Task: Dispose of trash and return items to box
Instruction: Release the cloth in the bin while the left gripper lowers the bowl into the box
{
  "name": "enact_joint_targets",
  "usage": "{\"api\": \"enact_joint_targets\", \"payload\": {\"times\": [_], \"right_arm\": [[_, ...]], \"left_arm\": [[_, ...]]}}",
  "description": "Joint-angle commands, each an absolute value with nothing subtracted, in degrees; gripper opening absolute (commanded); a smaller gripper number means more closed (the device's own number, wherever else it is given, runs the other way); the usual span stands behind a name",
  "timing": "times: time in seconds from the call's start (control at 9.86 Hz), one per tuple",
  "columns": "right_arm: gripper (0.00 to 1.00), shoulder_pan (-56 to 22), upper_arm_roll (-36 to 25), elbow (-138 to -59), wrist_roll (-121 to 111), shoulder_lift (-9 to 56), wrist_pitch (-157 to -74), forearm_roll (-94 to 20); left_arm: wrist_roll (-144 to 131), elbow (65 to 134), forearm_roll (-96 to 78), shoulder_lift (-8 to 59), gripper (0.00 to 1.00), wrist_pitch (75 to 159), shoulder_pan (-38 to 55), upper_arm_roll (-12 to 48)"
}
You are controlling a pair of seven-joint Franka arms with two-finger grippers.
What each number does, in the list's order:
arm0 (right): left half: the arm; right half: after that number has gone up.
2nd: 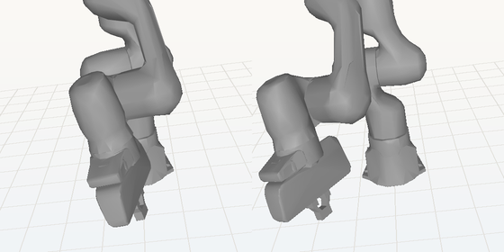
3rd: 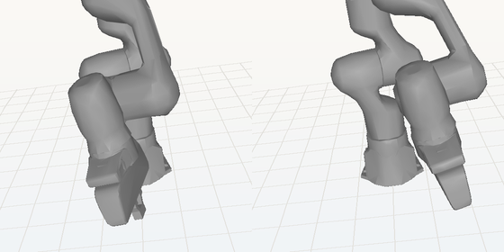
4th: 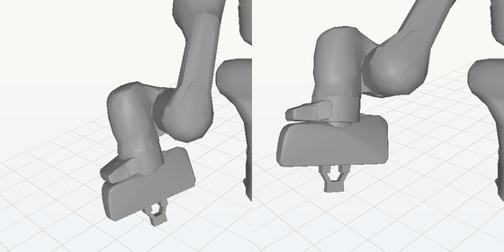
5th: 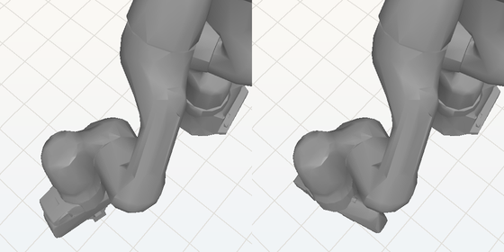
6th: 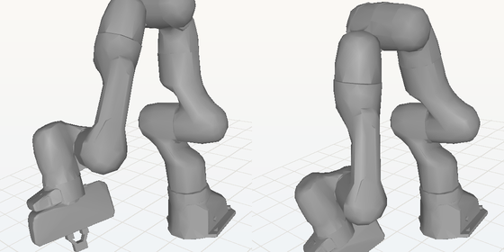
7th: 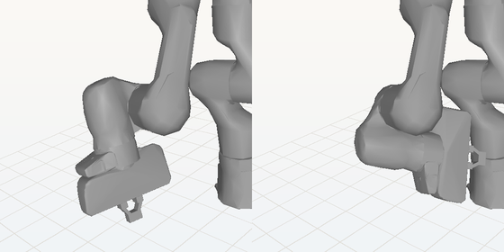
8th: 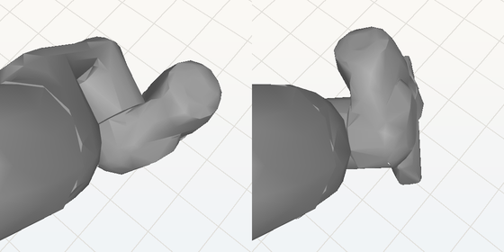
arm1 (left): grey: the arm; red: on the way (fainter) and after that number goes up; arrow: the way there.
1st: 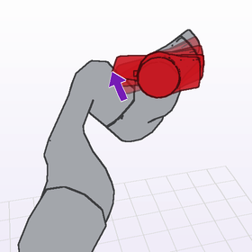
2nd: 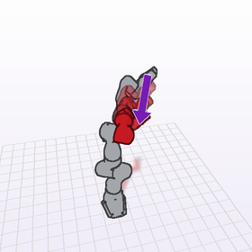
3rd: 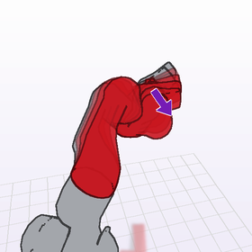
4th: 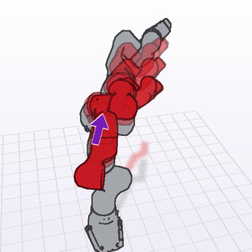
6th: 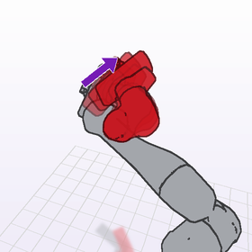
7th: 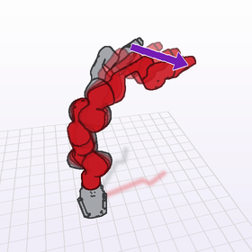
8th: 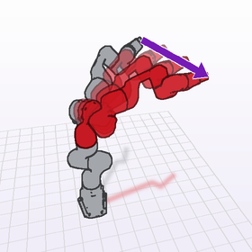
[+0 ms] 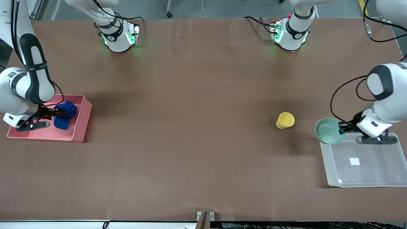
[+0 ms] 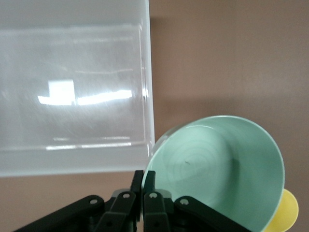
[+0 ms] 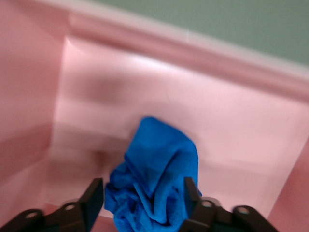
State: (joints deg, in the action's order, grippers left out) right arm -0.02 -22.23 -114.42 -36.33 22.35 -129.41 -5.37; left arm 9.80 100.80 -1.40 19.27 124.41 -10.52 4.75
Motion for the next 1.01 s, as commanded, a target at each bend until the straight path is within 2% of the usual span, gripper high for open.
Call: {"api": "enact_joint_targets", "payload": {"times": [0.0,0.2,0.51,0.71,0.91], "right_arm": [[1.00,-0.44,-20.06,-109.45,-29.22,14.54,-118.78,-5.72],[1.00,0.35,-17.07,-108.81,-26.55,6.01,-115.41,-4.40],[1.00,4.57,-6.71,-103.38,-8.27,0.90,-104.37,-2.47],[1.00,4.57,-2.82,-99.25,3.13,-2.88,-96.72,-1.32],[1.00,4.40,-2.99,-88.38,2.02,-2.55,-87.93,0.42]], "left_arm": [[13.00,85.58,-0.01,32.56,0.00,122.34,-11.16,4.22],[13.44,78.43,2.54,38.56,0.00,119.98,-12.83,4.13],[15.55,73.40,2.81,44.89,0.00,122.51,-12.83,0.89],[15.82,73.39,2.81,47.19,0.00,124.62,-13.70,0.18],[17.13,74.00,2.38,47.55,0.00,124.72,-15.46,0.26]]}}
